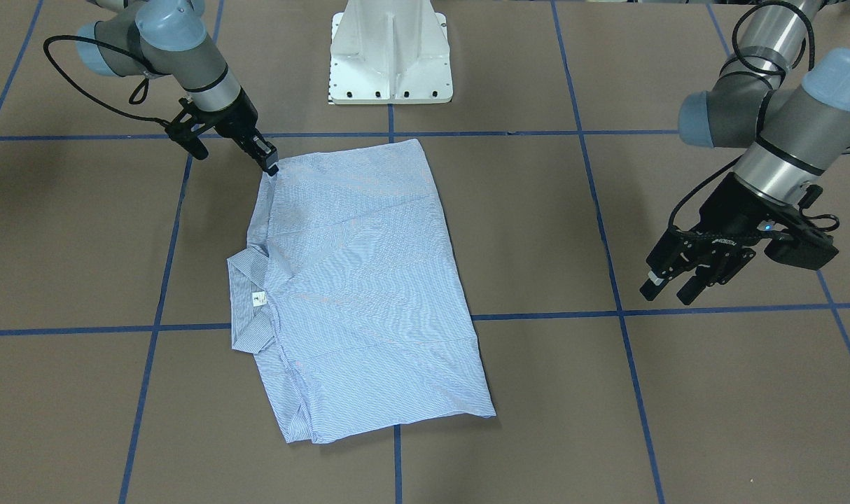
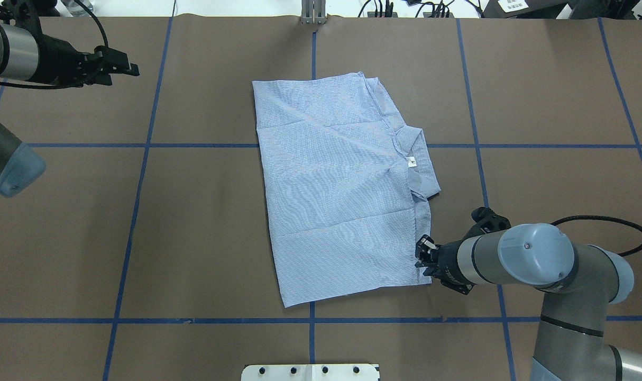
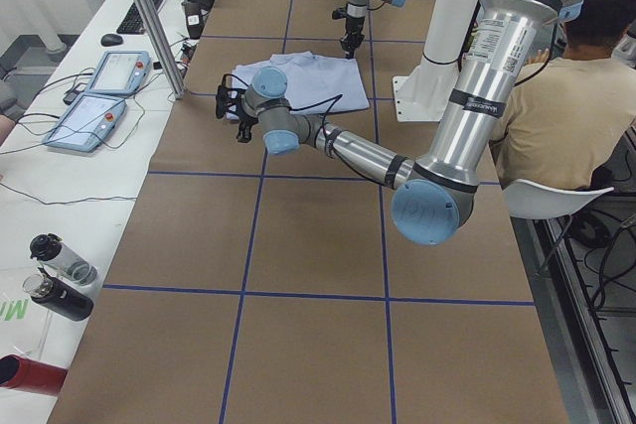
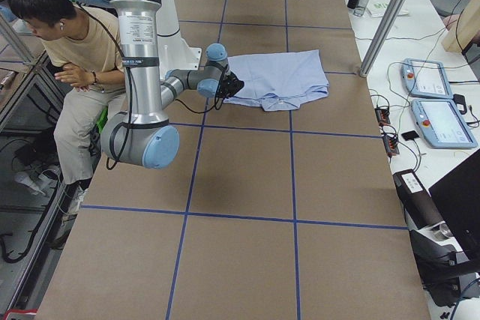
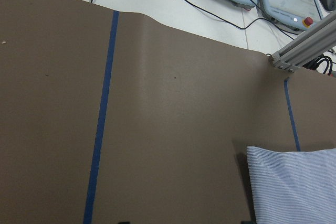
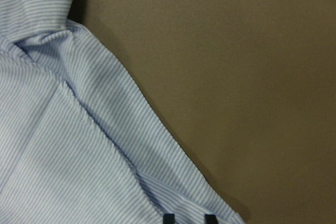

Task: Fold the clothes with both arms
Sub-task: 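Move the right gripper to the shirt corner nearest the robot and grasp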

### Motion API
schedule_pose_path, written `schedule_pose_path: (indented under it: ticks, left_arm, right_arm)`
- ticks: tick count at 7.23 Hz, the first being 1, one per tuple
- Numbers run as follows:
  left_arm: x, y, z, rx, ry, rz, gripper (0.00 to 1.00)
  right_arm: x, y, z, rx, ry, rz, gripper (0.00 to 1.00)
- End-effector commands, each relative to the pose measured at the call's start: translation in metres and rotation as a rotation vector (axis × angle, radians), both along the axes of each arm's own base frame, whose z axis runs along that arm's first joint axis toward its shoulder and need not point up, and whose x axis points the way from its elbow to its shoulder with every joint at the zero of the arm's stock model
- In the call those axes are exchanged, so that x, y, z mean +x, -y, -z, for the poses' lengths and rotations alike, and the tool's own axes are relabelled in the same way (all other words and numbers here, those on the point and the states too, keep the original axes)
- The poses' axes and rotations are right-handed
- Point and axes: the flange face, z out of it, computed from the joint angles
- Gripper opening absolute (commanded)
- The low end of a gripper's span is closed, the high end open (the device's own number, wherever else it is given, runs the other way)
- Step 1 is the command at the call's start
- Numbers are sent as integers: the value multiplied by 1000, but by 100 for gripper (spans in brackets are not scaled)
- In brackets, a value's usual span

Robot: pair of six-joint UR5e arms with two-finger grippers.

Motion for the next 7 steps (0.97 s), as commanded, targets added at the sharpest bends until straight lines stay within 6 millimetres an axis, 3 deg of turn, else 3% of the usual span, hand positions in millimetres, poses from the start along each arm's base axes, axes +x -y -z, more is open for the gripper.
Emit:
schedule_pose_path:
  ticks: [1,7]
  left_arm:
    - [0,0,0,2,0,3,76]
    - [-2,-1,3,7,-2,6,76]
  right_arm:
    - [-1,4,-4,-5,-8,-8,77]
    - [-12,-11,-10,-6,-23,23,74]
